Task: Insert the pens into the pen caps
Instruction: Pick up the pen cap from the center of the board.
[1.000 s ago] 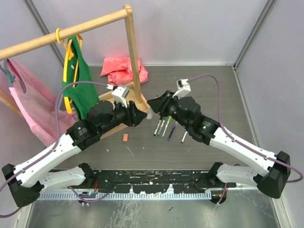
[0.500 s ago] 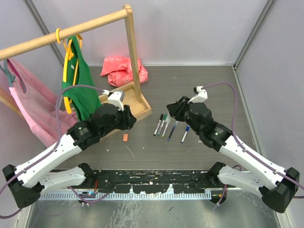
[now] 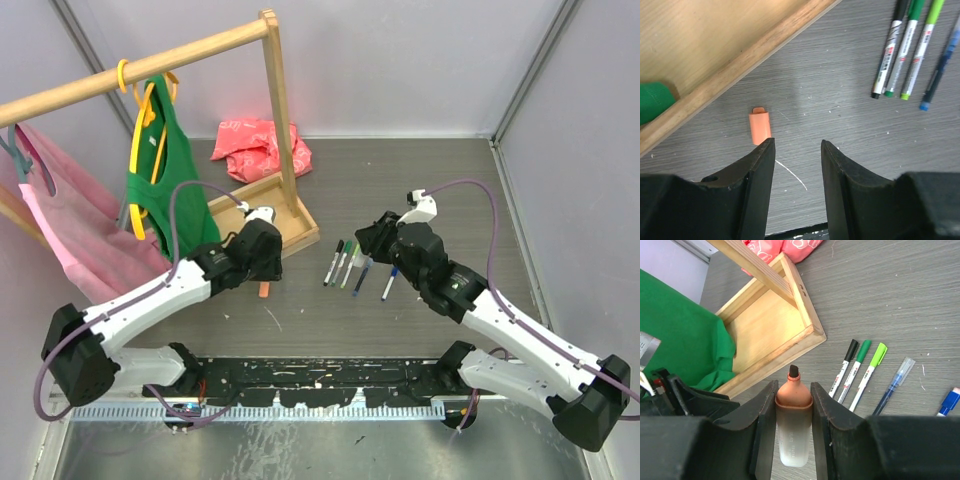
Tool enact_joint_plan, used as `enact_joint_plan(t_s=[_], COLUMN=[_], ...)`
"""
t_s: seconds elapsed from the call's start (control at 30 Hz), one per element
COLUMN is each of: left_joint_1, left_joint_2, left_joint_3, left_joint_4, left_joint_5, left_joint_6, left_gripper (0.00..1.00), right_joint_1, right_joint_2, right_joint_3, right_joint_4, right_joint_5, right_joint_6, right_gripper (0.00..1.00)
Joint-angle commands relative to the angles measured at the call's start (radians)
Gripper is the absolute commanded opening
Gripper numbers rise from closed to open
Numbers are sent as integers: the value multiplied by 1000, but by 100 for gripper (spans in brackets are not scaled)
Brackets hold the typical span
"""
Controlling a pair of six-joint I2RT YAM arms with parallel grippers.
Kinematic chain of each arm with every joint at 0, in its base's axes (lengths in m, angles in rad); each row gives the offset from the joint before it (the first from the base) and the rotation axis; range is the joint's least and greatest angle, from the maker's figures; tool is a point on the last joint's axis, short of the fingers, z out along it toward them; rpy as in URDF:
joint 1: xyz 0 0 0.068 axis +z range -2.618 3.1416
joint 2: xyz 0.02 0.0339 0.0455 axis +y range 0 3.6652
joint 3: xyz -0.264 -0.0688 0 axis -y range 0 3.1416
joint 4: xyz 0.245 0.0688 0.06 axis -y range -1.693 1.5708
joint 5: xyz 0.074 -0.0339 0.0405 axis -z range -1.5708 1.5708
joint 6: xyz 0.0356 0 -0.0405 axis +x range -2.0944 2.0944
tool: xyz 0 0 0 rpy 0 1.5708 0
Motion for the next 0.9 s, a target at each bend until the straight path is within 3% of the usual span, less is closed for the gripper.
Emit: enact_joint_plan(t_s=[0.0,0.47,0.87], left_joint_1=[12,30,66], left_joint_2=[54,231,320], left_joint_3=[-6,-113,-111], left_joint_4=[8,56,127], left_joint_5=[-42,-45,-36], left_joint_6=[-27,-105,-36], left_gripper=[43,46,43], right_joint_1=[-3,-4,-5], right_joint_2=[4,-3,-13], right_joint_3=[0,-19,-28], right_joint_4=[58,72,71], right_joint_5=[6,-29,-32], right_joint_6=[-5,-19,-16], right_gripper=[9,9,9])
